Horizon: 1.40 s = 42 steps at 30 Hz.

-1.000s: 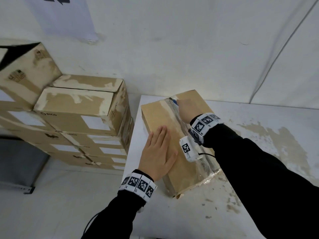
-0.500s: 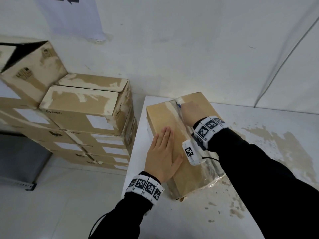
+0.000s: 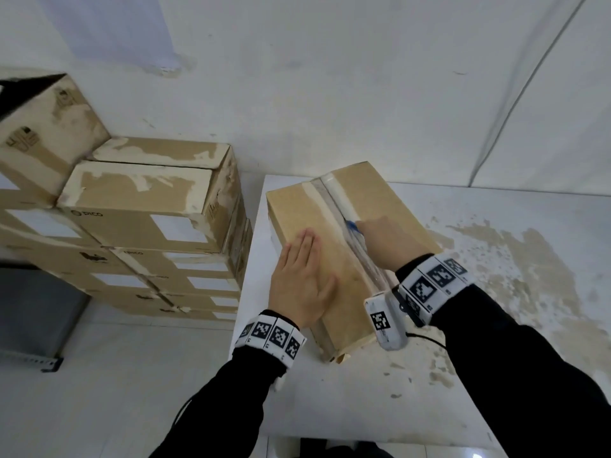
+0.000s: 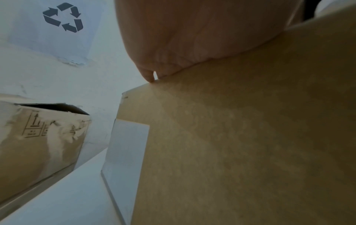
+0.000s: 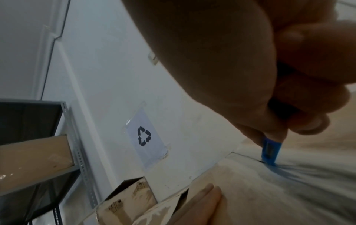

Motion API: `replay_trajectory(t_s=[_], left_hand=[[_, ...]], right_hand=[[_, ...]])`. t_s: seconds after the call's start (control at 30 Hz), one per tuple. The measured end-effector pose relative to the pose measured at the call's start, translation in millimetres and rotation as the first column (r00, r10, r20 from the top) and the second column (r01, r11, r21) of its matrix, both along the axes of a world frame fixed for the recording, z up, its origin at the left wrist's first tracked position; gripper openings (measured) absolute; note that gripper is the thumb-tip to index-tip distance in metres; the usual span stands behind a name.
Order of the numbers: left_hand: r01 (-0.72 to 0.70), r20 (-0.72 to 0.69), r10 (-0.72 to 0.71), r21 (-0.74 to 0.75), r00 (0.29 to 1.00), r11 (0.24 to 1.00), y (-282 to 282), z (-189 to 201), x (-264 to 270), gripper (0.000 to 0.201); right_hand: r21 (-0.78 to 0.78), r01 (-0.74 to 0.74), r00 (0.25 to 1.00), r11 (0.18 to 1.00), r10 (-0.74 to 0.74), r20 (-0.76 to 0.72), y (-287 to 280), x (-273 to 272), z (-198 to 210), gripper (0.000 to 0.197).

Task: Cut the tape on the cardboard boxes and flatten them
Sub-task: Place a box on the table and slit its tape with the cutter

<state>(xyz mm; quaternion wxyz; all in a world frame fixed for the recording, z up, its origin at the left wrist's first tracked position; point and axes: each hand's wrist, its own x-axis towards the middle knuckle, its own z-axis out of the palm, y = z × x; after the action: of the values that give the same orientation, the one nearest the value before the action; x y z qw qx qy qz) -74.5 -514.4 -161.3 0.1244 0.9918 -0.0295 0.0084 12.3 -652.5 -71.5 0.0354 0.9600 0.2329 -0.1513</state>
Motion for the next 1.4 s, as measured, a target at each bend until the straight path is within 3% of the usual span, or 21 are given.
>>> replay_trajectory(t_s=[0.23,0.47,0.57,0.63,0.67,0.73,0.8,0.97,1.17,1.3,1.4], left_hand=[[0.002,-0.029,-0.002,-0.015,1.000,1.000,-1.2,0.7,0.8,0.094],[0.017,0.002,-0.017,0.021,1.000,1.000,-3.3,2.8,0.9,0.092],[0.008,-0.068,-0.005,0.046,0.998,0.999,-4.1,8.0,1.3,0.078],[0.076,-0.073,-0.071,0.077,0.995,0.994,-7.0,15.1,1.8,0.061],[0.178,-0.045,-0.175,0.086,0.984,0.980,-10.3,20.1,1.8,0.054],[0.463,-0.011,-0.463,0.067,0.886,0.884,-20.1,28.4,1.3,0.044],[0.596,-0.024,-0.596,0.022,0.803,0.803,-29.0,31.7,1.5,0.043],[0.608,-0.165,-0.585,0.177,0.794,0.774,-39.4,46.4,12.0,0.058],[0.733,-0.462,-0.607,0.154,0.646,0.663,-40.1,81.7,41.4,0.098],[0.804,-0.474,-0.653,0.284,0.591,0.522,-57.6,84.7,49.3,0.097],[0.816,-0.492,-0.653,0.306,0.576,0.490,-68.5,84.1,57.6,0.090]], right_hand=[[0.099,0.074,0.997,0.992,-0.075,-0.002,-50.2,-61.4,-5.9,0.063],[0.105,0.152,0.988,0.983,-0.153,-0.003,-99.3,-120.8,-11.3,0.069],[0.157,0.215,0.977,0.964,-0.214,-0.019,-113.7,-144.1,-17.0,0.074],[0.195,0.247,0.968,0.949,-0.249,-0.015,-118.2,-151.3,-24.2,0.076],[0.219,0.265,0.963,0.939,-0.268,-0.015,-118.7,-152.5,-28.0,0.074],[0.253,0.301,0.952,0.919,-0.305,-0.024,-119.4,-154.1,-34.8,0.067],[0.305,0.329,0.942,0.894,-0.333,-0.039,-120.4,-156.4,-38.8,0.061],[0.490,0.347,0.934,0.800,-0.342,-0.103,-126.6,-170.1,-40.6,0.061],[0.462,0.366,0.928,0.808,-0.357,-0.109,-129.7,-166.9,-42.6,0.052],[0.436,0.361,0.929,0.825,-0.359,-0.089,-129.6,-164.0,-39.3,0.050],[0.454,0.376,0.924,0.808,-0.364,-0.119,-129.6,-160.9,-38.6,0.048]])
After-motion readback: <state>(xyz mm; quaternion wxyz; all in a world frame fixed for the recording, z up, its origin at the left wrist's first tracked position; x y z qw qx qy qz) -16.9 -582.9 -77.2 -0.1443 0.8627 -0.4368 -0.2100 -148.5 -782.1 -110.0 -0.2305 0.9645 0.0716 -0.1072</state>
